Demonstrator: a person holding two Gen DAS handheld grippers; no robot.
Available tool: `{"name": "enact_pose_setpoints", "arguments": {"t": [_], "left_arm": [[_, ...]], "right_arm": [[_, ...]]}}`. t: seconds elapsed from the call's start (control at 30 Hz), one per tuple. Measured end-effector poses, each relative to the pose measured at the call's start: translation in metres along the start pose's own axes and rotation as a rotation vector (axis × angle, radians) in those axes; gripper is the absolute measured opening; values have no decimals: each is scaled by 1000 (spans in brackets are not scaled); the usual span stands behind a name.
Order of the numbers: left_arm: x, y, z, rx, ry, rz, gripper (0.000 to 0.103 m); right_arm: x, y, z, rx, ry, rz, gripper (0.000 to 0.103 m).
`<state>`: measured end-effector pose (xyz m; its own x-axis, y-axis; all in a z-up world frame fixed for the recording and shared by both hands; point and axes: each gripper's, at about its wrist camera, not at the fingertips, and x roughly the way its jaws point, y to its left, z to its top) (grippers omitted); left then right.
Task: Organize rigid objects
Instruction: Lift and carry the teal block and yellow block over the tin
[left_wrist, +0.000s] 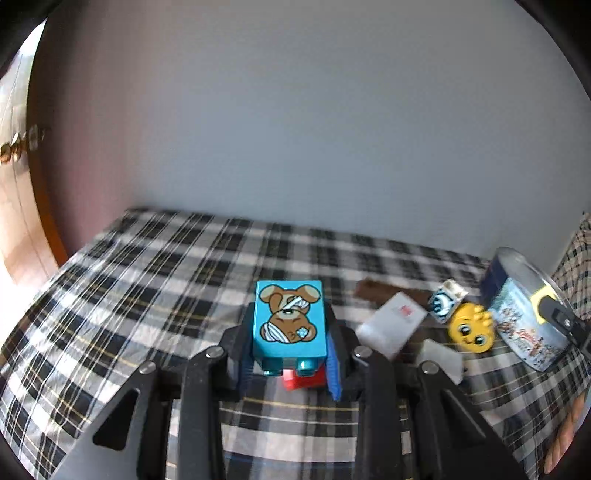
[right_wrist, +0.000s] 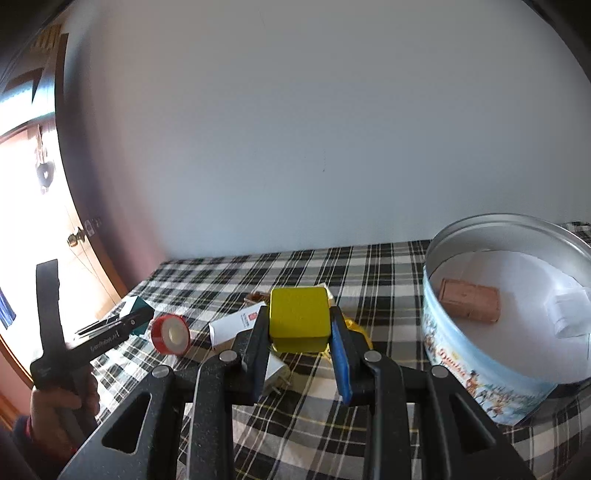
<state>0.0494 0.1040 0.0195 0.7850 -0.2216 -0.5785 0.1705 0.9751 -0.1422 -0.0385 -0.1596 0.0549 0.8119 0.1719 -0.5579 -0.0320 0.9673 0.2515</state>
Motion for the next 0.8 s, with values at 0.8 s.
{"name": "enact_pose_setpoints", "arguments": {"t": [0.8], "left_arm": [[-21,-166,-3,119,-42,-269,30]], "right_arm": [[-30,-67,16,-68,-99,-194,32]]}}
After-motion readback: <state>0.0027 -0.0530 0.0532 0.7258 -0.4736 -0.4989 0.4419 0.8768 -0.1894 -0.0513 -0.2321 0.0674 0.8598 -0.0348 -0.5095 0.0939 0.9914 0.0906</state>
